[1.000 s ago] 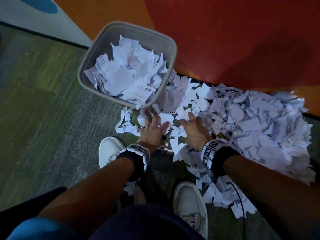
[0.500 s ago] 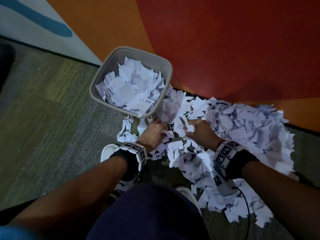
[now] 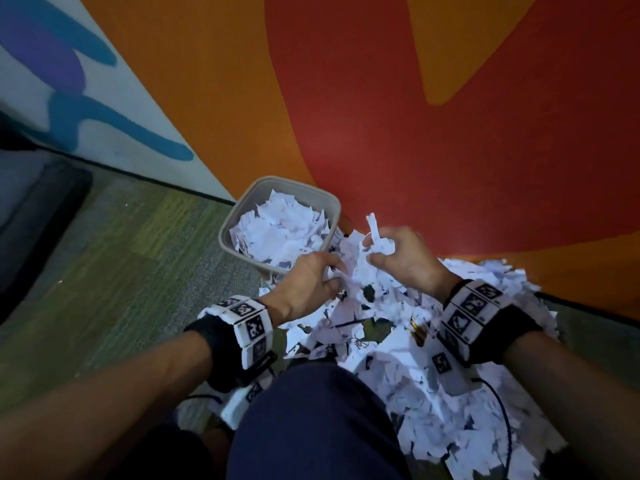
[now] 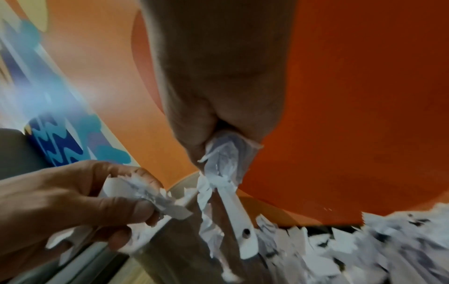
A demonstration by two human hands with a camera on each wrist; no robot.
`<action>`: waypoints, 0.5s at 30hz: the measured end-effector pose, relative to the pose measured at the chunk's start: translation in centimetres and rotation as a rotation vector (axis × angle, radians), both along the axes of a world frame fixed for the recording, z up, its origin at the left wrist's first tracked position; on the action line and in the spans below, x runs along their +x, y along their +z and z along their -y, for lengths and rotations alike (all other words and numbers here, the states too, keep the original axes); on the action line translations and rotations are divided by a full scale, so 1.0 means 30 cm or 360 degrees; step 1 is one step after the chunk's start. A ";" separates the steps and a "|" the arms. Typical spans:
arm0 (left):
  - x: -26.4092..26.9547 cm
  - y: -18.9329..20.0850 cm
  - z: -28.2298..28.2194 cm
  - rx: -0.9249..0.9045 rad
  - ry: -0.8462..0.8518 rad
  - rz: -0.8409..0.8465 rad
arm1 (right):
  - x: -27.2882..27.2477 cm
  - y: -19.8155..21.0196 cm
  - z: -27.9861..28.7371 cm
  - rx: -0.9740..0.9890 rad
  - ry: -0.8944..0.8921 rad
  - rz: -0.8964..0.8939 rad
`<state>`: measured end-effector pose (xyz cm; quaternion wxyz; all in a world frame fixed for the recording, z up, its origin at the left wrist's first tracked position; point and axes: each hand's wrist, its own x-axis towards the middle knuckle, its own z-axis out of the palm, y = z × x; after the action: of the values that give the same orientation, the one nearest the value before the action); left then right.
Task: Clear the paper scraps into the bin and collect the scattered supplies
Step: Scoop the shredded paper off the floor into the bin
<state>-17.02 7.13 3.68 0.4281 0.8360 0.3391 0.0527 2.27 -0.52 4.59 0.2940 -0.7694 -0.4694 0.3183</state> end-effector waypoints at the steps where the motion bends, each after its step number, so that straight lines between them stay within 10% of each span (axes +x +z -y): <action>1: -0.010 0.048 -0.012 -0.0009 0.0034 0.0006 | -0.005 0.027 -0.017 0.0037 -0.0014 0.0009; 7: -0.154 0.234 -0.163 -0.0002 0.0367 0.0027 | -0.112 0.175 -0.150 0.0216 0.0004 0.0015; 15: -0.255 0.177 -0.372 -0.0266 0.1078 0.0217 | -0.326 0.198 -0.388 0.0263 -0.0002 -0.0017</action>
<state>-24.66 18.30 9.01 0.4749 0.6329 0.5707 0.2194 -7.49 11.13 10.52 0.3593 -0.7411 -0.4919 0.2824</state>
